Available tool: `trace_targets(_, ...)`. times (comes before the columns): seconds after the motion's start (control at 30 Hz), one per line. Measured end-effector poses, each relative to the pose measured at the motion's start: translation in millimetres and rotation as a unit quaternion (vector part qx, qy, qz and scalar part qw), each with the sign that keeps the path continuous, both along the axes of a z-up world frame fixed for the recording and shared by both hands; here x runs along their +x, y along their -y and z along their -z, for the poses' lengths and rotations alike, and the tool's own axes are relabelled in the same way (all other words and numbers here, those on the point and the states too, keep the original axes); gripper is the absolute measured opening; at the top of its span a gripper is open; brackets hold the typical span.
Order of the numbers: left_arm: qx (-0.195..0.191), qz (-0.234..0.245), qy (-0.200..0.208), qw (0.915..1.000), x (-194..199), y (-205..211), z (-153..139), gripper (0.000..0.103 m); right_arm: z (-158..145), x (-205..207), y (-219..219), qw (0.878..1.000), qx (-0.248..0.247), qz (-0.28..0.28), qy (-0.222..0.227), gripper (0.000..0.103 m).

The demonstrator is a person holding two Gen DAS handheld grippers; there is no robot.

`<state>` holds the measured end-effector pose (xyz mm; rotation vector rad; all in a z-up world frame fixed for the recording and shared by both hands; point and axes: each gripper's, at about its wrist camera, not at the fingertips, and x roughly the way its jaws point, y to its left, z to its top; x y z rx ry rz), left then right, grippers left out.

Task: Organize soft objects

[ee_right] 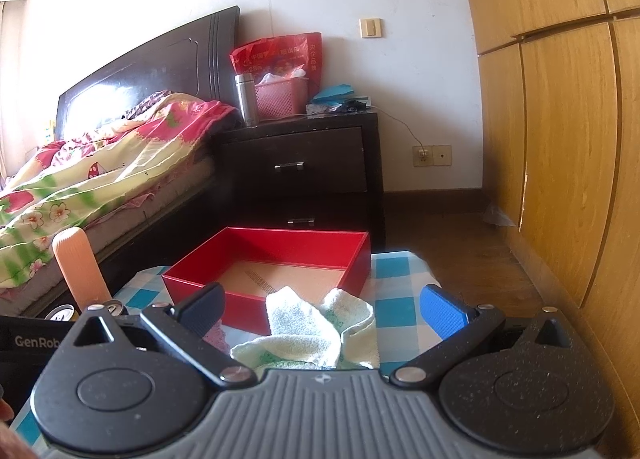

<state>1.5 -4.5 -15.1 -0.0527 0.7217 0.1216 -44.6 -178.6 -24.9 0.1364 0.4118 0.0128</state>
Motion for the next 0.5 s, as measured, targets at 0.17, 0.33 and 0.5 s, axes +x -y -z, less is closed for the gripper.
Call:
trace_targets(0.17, 0.001, 0.001, 0.000, 1.0000, -0.6, 0.4, -0.4, 0.098, -0.6, -0.1, 0.8, 1.000, 0.000, 0.000, 0.000, 0.085)
trace_targets(0.33, 0.001, 0.000, -0.001, 1.0000, -0.5, 0.4, -0.6, 0.098, -0.5, 0.4, -0.1, 1.000, 0.000, 0.001, 0.000, 0.085)
trace_targets(0.5, 0.000, 0.000, -0.001, 1.0000, -1.0, 0.3, -0.6, 0.098, -0.3, 0.1, 0.0, 1.000, 0.001, 0.001, 0.000, 0.085)
